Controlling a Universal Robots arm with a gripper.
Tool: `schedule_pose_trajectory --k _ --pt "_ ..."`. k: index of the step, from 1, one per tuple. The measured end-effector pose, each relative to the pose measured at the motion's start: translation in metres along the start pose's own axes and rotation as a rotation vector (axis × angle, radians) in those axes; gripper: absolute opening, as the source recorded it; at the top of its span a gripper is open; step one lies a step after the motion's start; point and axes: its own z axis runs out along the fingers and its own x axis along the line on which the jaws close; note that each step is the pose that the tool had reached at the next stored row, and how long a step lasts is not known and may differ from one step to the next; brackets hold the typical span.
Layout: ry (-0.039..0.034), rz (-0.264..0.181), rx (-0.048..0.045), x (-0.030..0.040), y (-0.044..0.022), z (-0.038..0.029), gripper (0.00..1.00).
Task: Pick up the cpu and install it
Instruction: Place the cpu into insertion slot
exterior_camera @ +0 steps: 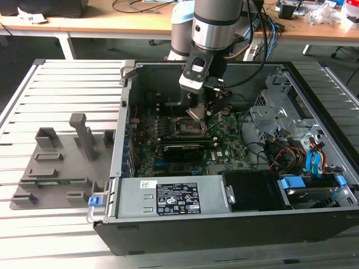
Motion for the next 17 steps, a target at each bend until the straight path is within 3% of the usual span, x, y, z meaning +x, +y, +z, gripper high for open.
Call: schedule_pose_trajectory --k 10,17 --pt "0.0018 0.092 0.0022 0.0 0.0 0.0 0.55" --pt "0.0036 0.183 0.0042 0.0 0.0 0.0001 0.55"
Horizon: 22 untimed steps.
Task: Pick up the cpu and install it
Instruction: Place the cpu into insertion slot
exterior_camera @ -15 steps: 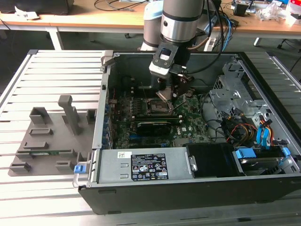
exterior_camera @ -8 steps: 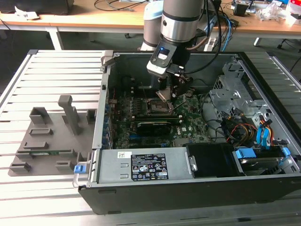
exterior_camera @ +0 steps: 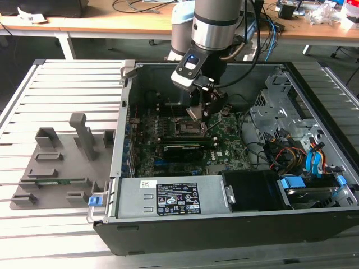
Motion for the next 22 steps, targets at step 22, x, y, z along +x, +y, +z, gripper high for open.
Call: schedule_pose_trajectory --k 22 --pt "0.0064 0.334 0.0077 0.0 0.0 0.0005 0.55"
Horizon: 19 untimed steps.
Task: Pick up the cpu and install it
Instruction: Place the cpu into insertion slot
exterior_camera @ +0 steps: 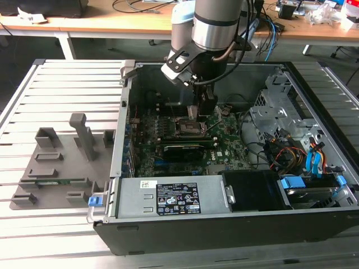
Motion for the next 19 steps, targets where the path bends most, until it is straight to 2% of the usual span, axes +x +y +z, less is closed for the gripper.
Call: schedule_pose_trajectory --k 5,8,9,11,12,13,16,19 --pt "0.0019 0.1 0.0023 0.0 0.0 0.0002 0.55" --pt "0.002 0.106 0.0025 0.0 0.0 0.0002 0.55" --pt "0.0029 0.097 0.0024 0.0 0.0 0.0002 0.55" --pt "0.0012 0.004 0.0003 0.0 0.0 0.0003 0.55" --pt "0.0005 -0.029 -0.0005 0.0 0.0 0.0003 0.55" --pt "0.0004 -0.043 -0.0008 0.0 0.0 0.0004 0.55" --pt "0.0003 -0.044 -0.0009 0.0 0.0 0.0006 0.55" --pt "0.0002 -0.044 -0.0008 0.0001 0.0001 0.0049 0.55"
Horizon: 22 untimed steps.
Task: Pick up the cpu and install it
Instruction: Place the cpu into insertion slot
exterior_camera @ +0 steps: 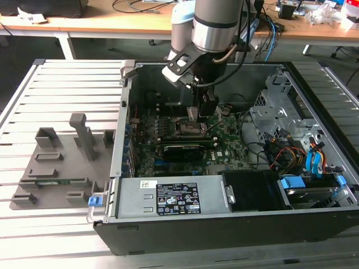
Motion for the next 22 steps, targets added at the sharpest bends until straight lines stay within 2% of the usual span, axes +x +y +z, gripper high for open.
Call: schedule_pose_trajectory --k 3,9,12,17,20,21,22 --pt "0.0001 0.0 -0.0001 0.0001 0.0001 0.0056 0.55" --pt "0.0 0.0 0.0 0.0004 0.0002 0.0101 0.55" --pt "0.0001 0.0 -0.0001 0.0033 0.0004 0.012 0.55" --pt "0.0001 0.0 -0.0001 0.0155 0.0013 0.015 0.55" --pt "0.0 0.0 -0.0001 0.0194 0.0016 0.0164 0.55" --pt "0.0 0.0 0.0 0.0214 0.0017 0.0179 0.55" --pt "0.0001 0.0 -0.0001 0.0259 0.0022 0.0225 0.55"
